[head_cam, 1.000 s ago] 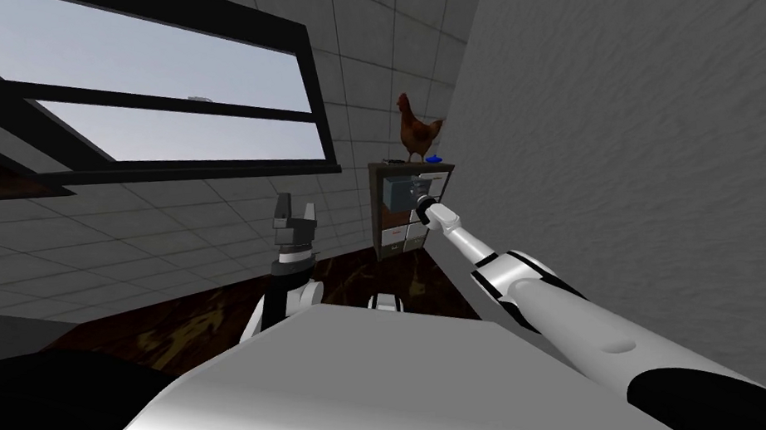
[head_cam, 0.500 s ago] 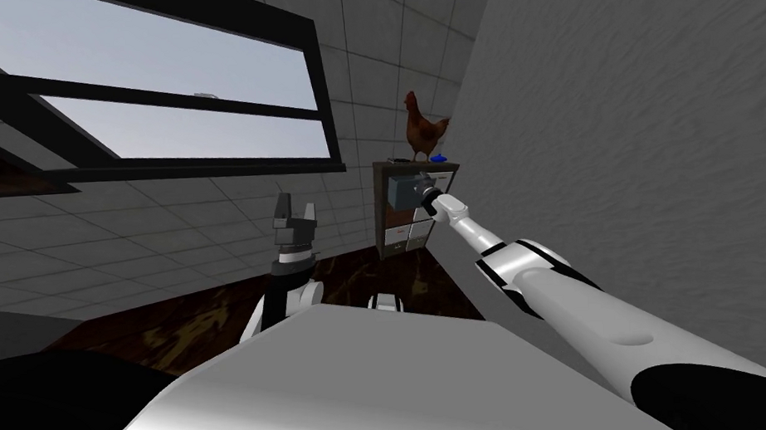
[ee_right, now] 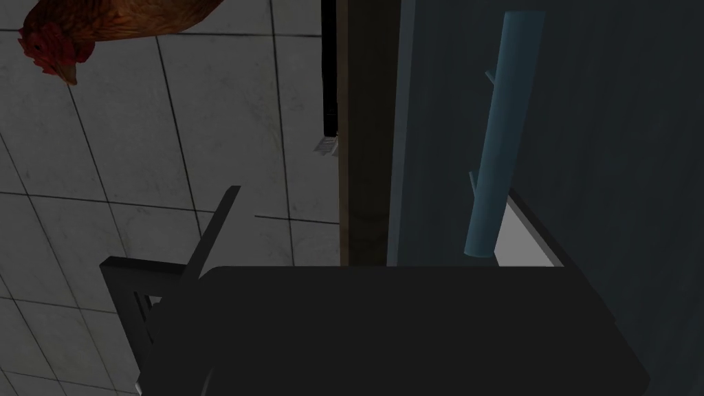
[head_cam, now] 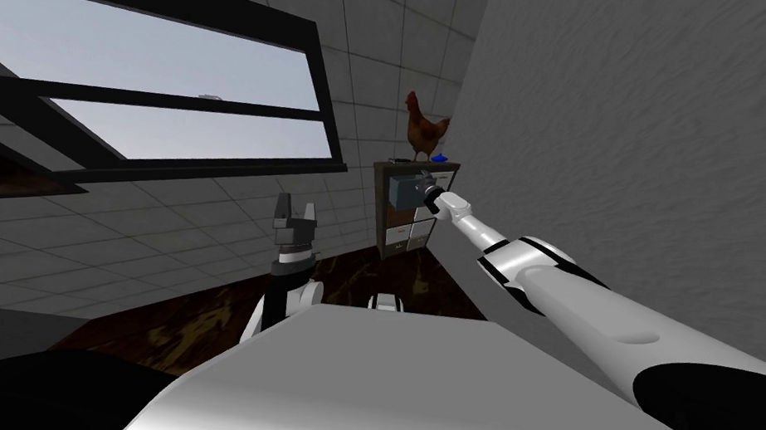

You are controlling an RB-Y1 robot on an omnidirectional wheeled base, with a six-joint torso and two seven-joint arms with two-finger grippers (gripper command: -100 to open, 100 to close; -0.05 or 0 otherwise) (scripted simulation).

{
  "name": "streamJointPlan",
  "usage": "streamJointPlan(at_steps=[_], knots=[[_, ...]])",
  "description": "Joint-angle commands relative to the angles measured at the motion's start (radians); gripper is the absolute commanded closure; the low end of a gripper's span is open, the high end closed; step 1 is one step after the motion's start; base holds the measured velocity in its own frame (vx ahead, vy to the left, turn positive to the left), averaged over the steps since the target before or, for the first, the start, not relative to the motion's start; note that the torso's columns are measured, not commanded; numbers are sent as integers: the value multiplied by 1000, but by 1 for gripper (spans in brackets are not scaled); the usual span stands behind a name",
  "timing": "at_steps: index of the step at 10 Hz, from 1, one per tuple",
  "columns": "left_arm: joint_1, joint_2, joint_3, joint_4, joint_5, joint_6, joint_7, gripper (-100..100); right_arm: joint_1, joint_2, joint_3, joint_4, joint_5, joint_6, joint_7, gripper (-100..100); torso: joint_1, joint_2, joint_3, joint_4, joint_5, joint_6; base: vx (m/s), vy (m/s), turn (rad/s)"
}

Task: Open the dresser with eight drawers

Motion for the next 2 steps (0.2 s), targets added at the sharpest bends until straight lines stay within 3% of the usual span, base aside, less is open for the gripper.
streamJointPlan(at_steps=[1,2], knots=[[0,0,0,0,0,0,0,0,0,0,0,0,0,0,0,0,0,0,0,0,0,0,0,0,0],[0,0,0,0,0,0,0,0,1,0,1,1,0,0,0,0,0,-1,0,-1,0,0,0,0,0]])
